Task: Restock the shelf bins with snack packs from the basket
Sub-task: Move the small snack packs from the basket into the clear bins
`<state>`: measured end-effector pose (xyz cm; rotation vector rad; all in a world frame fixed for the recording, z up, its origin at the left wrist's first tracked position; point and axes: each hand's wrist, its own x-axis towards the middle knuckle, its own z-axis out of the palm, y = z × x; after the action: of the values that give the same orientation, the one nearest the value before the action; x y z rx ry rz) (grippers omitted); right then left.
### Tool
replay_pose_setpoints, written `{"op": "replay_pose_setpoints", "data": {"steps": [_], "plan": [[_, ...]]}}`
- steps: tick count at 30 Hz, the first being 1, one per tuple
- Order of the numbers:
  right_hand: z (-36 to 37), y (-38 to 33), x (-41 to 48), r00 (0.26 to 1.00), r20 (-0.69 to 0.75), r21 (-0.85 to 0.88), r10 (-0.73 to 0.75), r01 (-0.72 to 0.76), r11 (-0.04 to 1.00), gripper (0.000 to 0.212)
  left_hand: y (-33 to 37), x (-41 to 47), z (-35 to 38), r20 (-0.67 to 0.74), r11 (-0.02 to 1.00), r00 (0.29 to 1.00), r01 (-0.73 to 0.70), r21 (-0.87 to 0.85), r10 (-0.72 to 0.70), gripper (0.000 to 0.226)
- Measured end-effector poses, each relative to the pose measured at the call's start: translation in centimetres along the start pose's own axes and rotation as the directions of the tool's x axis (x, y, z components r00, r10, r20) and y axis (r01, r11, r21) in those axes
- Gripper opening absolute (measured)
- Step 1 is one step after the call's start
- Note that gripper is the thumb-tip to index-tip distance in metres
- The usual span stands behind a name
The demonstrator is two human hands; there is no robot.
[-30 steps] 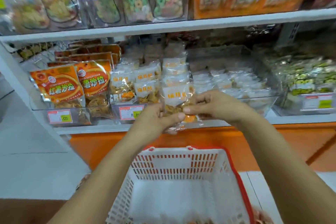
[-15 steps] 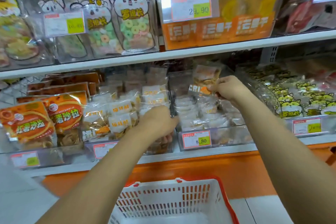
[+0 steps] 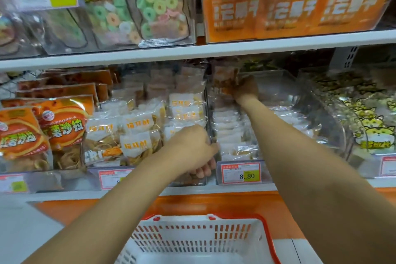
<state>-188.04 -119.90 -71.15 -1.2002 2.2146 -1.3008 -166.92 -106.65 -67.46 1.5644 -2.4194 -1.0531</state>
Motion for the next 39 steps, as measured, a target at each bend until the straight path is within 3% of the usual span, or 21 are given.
{"op": "replay_pose_setpoints", "data": {"steps": [6,12,14,19,24,28,32,35,39], "plan": [[1.2,0.1,0.8,0.991,-0.033,-0.053,-0.133,0.131,0.990,0.034,-0.1,0.2,0.0,-0.001,1.000,1.000,0.017,0.009,-0.017,0.048],[1.4,0.7,1.3,0.986,-0.146,0.069,-0.083,0.094,0.993,0.015,-0.1,0.2,0.2,-0.007,0.994,0.998,0.066,-0.090,-0.066,0.045],[1.6,0.7,1.2,0.981,-0.176,0.018,-0.079,0.083,0.996,0.011,-0.1,0.2,0.2,-0.012,0.990,0.997,0.075,-0.117,-0.077,0.044],[0.9,-0.4,0.3,0.996,-0.011,-0.234,-0.092,0.087,0.968,0.030,0.1,0.2,0.1,-0.002,0.983,0.997,0.080,-0.163,-0.081,0.044],[-0.4,-2.0,-1.6,0.984,0.081,-0.374,-0.156,0.175,0.911,0.030,-0.8,-0.7,0.8,-0.090,0.988,0.995,0.021,-0.152,-0.035,0.041],[-2.3,-3.4,-4.7,0.983,0.081,-0.367,-0.167,0.185,0.912,0.033,-2.3,-2.2,2.0,-0.224,0.989,0.973,-0.088,-0.120,0.060,0.032],[-5.1,-3.1,-11.0,0.966,0.046,-0.144,-0.256,0.260,0.955,0.021,-4.5,-5.0,2.7,-0.317,0.987,0.941,-0.146,-0.067,0.118,0.028],[-5.7,-1.6,-18.5,0.933,0.093,-0.062,-0.346,0.353,0.934,0.034,-8.3,-7.3,3.8,-0.331,0.995,0.943,-0.053,-0.089,0.020,0.032],[-3.4,2.7,-26.9,0.846,0.386,-0.016,-0.367,0.404,0.915,0.036,-15.3,-10.0,5.8,-0.248,0.955,0.930,0.291,0.055,-0.270,0.034]]}}
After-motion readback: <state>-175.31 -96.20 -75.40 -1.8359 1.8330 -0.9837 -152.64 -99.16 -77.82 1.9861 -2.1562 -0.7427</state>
